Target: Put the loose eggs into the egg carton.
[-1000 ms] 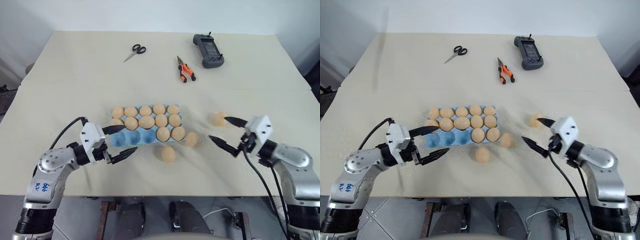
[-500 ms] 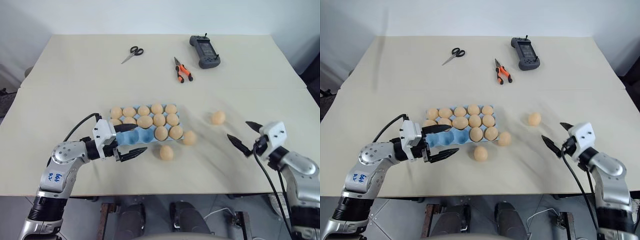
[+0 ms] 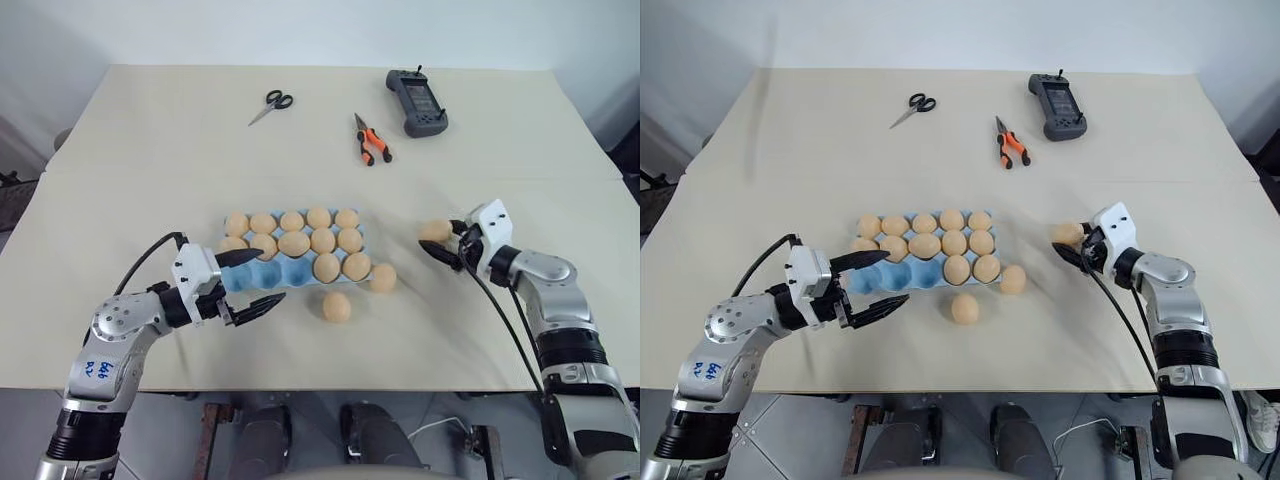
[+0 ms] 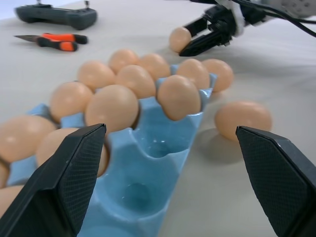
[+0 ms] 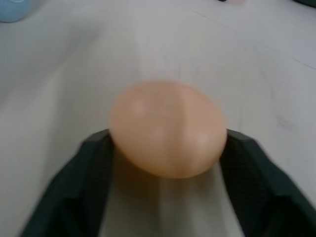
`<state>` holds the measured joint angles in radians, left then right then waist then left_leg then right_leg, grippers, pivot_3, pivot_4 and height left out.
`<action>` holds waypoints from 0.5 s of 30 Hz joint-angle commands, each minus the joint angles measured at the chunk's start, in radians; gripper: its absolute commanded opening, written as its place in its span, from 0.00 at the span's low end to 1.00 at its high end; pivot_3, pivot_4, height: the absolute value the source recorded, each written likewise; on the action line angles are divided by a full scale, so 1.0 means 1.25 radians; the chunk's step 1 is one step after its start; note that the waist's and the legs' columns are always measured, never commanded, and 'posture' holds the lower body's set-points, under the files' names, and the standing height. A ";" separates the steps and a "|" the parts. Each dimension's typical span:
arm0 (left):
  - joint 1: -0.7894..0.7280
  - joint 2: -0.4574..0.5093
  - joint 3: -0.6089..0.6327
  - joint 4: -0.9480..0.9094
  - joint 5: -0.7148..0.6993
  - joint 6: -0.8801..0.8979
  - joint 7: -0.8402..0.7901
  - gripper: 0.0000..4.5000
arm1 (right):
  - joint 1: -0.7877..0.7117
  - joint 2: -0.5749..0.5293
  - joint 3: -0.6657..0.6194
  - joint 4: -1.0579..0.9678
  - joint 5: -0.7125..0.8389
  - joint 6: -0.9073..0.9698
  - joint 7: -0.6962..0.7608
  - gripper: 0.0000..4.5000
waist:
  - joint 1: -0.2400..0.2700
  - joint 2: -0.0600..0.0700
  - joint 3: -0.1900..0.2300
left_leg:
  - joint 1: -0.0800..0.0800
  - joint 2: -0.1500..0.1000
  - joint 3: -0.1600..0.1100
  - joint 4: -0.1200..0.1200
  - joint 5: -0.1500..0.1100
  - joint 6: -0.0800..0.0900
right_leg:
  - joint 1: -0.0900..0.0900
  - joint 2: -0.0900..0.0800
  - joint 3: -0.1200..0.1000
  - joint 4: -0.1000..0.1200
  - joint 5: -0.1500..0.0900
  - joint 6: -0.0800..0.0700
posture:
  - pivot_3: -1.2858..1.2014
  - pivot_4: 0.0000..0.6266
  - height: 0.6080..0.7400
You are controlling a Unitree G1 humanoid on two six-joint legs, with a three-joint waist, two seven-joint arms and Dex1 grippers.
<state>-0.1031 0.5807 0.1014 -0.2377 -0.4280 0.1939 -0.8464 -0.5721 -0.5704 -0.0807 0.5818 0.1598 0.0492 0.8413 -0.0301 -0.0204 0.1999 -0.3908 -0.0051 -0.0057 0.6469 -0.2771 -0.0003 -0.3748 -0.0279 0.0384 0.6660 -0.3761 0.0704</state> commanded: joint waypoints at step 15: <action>0.104 0.011 0.121 -0.056 -0.012 -0.015 0.044 1.00 | -0.068 0.033 0.037 -0.144 0.070 0.077 0.118 0.39 | -0.005 0.001 0.000 | 0.000 0.000 0.000 0.000 0.000 0.000 | 0.000 0.000 0.000 0.001 0.000 0.000 | 0.52 0.24 1.00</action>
<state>0.0160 0.5883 0.2276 -0.2652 -0.4281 0.1876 -0.7965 -0.6232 -0.5164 -0.0352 0.4196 0.2483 0.1561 0.9797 -0.0369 -0.0197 0.2004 -0.3903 -0.0048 -0.0055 0.6472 -0.2770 -0.0003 -0.3750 -0.0284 0.0383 0.6671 -0.3761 0.0704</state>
